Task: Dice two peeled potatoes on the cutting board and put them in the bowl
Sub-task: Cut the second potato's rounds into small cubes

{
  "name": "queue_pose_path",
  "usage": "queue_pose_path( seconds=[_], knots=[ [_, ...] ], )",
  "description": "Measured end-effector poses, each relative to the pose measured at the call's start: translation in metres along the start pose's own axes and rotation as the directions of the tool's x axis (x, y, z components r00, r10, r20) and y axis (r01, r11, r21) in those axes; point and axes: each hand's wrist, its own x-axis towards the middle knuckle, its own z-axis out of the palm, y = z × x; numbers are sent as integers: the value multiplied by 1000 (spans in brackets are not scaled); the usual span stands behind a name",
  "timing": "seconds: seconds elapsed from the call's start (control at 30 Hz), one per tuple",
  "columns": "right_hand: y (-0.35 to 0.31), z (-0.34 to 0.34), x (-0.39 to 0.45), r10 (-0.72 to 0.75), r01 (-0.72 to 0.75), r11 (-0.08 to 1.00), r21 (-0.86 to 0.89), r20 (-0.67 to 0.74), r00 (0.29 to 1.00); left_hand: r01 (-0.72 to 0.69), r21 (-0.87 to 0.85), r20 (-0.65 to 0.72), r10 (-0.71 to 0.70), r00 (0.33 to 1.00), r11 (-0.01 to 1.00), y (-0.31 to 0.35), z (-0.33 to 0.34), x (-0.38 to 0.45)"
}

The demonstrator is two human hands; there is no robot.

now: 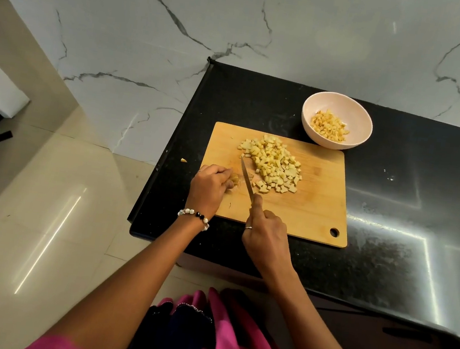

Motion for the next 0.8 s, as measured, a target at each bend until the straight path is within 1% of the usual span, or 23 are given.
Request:
queue_pose_path(
  seconds=[0.07, 0.2, 0.37, 0.5, 0.57, 0.6, 0.7, 0.8],
  knots=[
    [-4, -1, -2, -22, 22, 1000, 19, -1, 1000, 2, 20, -10, -2, 1000, 1000, 2, 1, -2],
    [-8, 2, -4, -44, 43, 998, 35, 40, 998, 30, 38, -37, -29, 999, 999, 4, 4, -3],
    [-14, 5, 2, -38, 48, 996, -79, 121, 992, 61, 25, -30, -61, 998, 998, 5, 5, -1],
    [-20, 14, 11, -64, 75, 991, -109, 104, 993, 40, 40, -62, -38, 997, 998, 4, 6, -1],
    [-19, 15, 3, -65, 80, 988, -133, 115, 991, 42, 39, -80, -39, 996, 998, 2, 7, -2],
    [-17, 16, -4, -70, 84, 986, -142, 96, 993, 45, 36, -86, -42, 995, 998, 2, 8, -3],
    [-8, 15, -20, -54, 69, 980, -186, 82, 995, 72, 6, -108, -71, 992, 997, -1, 9, -4],
    [-3, 12, -15, -23, 38, 985, -171, 90, 996, 150, -89, -91, -158, 983, 985, -4, 9, -2]
  ],
)
